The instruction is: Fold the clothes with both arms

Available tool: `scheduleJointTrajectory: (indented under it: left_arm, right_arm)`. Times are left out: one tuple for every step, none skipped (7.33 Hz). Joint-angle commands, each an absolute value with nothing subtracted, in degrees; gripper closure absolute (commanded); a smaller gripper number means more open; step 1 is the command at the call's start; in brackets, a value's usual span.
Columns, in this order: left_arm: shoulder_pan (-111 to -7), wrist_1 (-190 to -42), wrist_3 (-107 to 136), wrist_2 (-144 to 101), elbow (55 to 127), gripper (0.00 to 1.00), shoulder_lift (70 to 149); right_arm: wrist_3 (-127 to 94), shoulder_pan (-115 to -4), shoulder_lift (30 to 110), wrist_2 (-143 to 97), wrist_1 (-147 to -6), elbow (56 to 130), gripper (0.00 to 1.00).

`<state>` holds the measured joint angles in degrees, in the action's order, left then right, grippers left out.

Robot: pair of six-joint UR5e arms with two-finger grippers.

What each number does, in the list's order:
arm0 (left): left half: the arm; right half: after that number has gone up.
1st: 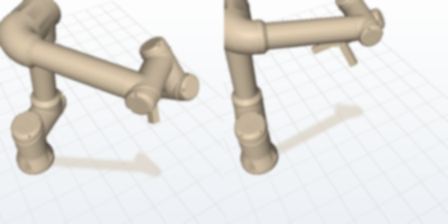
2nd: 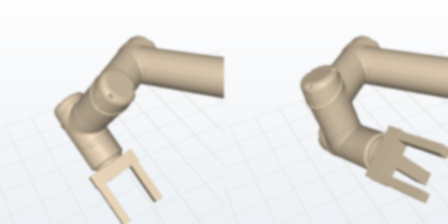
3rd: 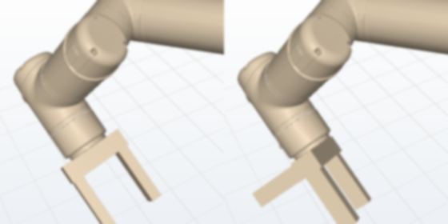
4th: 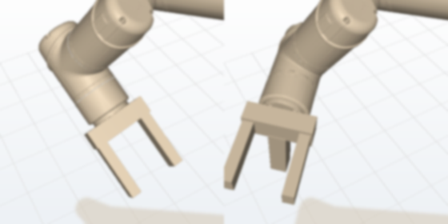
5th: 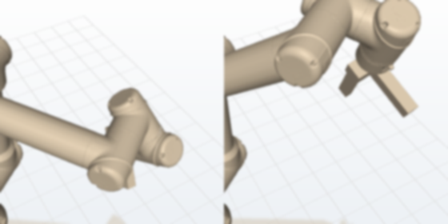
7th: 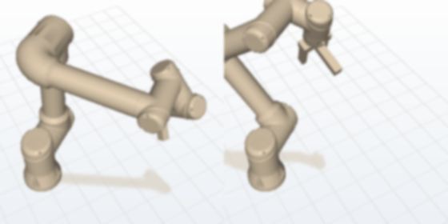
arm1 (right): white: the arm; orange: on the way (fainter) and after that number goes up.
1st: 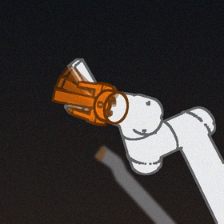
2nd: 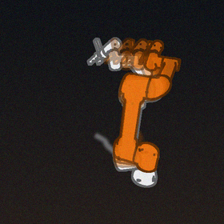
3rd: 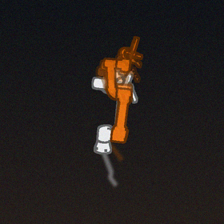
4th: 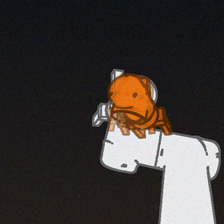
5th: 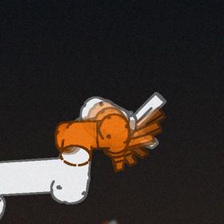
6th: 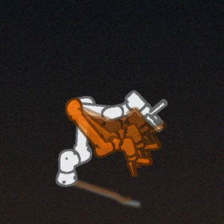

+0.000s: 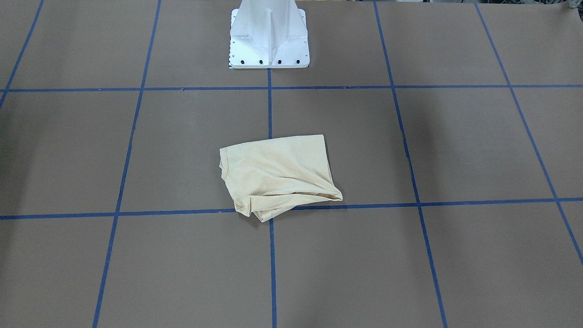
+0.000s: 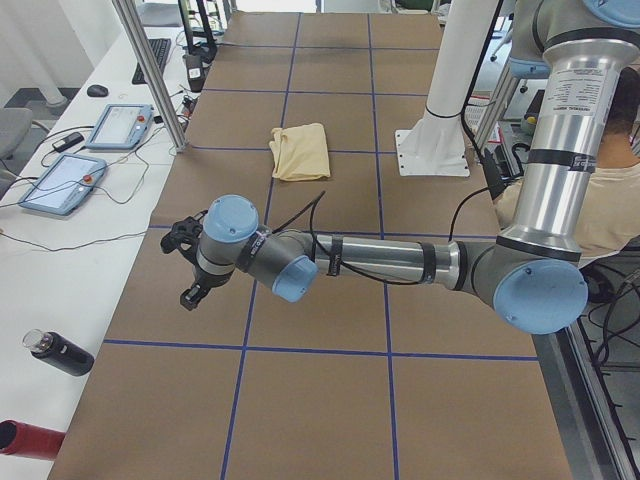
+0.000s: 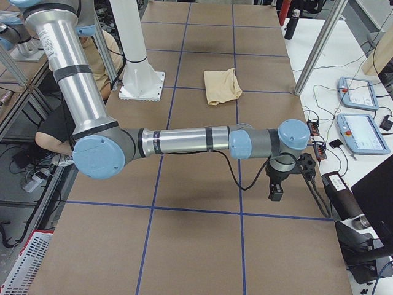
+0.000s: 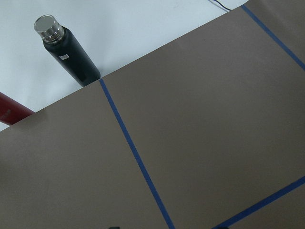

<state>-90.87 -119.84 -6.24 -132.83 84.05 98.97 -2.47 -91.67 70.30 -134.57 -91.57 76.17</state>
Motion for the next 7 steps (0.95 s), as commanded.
scheduleJointTrajectory:
  left_arm:
    - [-91.3, -118.6, -7.1, -133.0, 83.9, 0.24, 99.1]
    - [-91.4, -118.5, -6.2, -133.0, 84.0, 0.24, 99.1]
    - [-91.4, -118.6, -2.6, -133.2, 84.3, 0.2, 98.7]
    - [-91.4, -118.1, 2.2, -134.2, 87.2, 0.16, 97.4]
    - [-91.3, -117.2, 3.2, -136.5, 91.1, 0.14, 93.2]
    - [-91.3, -117.1, 3.4, -136.7, 94.7, 0.01, 90.0]
    - [-91.2, -117.2, 6.7, -136.7, 96.7, 0.01, 89.0]
  right_arm:
    - [-1.7, -92.0, 70.8, -134.8, -91.7, 76.6, 0.0]
    - [-1.8, -92.0, 71.1, -135.0, -91.7, 76.9, 0.0]
    - [-2.5, -91.7, 72.9, -135.3, -91.5, 78.6, 0.0]
    - [-8.2, -89.0, 77.0, -135.3, -90.8, 84.8, 0.0]
    - [-12.1, -87.0, 81.3, -135.3, -91.1, 91.4, 0.0]
    - [-13.7, -85.8, 83.8, -135.4, -90.9, 94.8, 0.0]
    - [-16.1, -84.9, 84.1, -135.3, -91.6, 97.1, 0.0]
